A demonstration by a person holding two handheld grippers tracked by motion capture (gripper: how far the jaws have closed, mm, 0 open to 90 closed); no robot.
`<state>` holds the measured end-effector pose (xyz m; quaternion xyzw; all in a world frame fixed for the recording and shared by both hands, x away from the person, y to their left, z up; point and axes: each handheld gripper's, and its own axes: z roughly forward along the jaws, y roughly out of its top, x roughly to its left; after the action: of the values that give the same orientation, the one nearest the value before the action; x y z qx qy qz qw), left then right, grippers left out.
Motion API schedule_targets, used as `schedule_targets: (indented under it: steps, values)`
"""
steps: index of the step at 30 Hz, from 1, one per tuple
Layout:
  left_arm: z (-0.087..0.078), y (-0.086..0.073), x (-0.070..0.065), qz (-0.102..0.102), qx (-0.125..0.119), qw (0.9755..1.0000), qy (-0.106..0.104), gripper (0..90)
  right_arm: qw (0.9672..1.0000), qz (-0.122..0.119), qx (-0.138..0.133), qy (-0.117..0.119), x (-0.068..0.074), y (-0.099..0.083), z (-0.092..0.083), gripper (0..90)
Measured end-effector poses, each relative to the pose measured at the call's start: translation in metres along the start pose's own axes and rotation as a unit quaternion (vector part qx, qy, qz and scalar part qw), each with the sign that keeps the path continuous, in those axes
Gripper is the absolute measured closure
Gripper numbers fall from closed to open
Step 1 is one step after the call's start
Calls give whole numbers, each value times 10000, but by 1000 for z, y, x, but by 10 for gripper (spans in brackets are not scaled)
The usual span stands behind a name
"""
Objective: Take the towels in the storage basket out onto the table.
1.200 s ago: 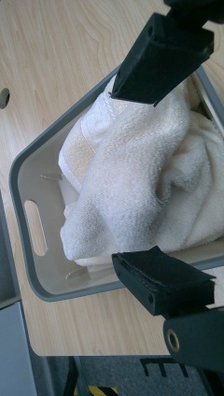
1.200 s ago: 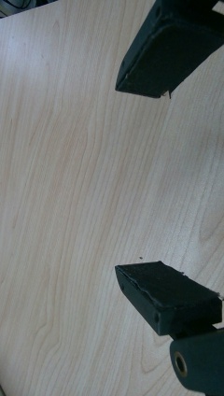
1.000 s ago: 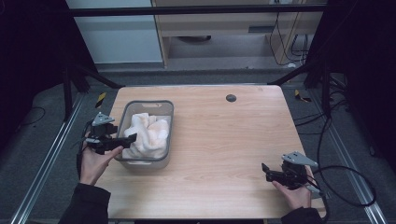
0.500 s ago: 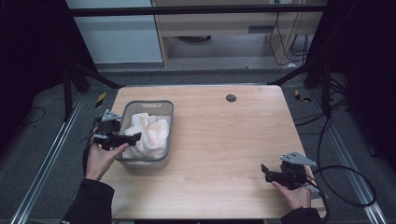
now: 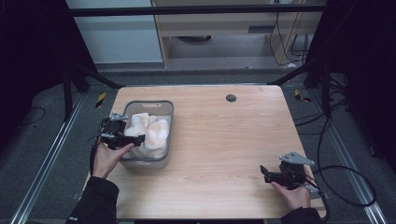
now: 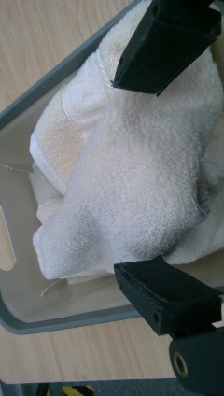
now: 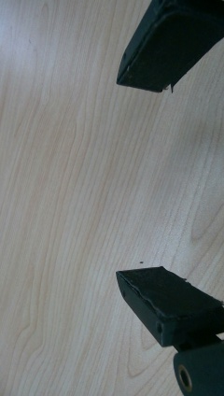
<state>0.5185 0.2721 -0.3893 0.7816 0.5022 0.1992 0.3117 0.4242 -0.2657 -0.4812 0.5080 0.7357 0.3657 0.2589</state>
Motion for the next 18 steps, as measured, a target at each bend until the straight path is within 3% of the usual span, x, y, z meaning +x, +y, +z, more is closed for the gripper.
schedule_targets:
  steps: [11,18]
  values:
    - [13,-13,4,-147,158,9997,-95,108,9999,-67,142,49,1,-1,3,55]
    - [18,-17,2,-156,201,9996,-91,212,9997,-102,186,87,2,-1,4,55]
